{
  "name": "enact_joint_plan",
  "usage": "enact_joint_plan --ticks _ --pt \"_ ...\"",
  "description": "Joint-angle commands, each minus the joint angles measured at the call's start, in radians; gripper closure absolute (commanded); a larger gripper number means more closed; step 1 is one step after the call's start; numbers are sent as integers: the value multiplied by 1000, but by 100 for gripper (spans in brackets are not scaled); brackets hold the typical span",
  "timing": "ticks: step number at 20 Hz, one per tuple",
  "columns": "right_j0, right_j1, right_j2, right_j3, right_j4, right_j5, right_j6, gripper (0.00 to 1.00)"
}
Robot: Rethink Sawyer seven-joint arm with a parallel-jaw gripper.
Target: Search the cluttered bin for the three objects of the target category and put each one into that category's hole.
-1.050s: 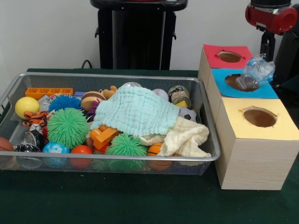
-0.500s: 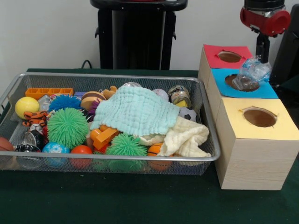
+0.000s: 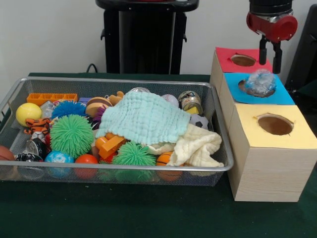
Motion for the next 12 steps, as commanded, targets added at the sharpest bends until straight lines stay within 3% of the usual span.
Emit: enact_joint_plan --ticks 1,7,10,12 --pt "-53 -7 129 80 0 -92 76 0" --pt "-96 -20 168 89 -22 -142 66 0" --pt "-76 -30 127 65 -42 -111 91 0" --pt "-48 -28 58 25 -81 -56 103 0"
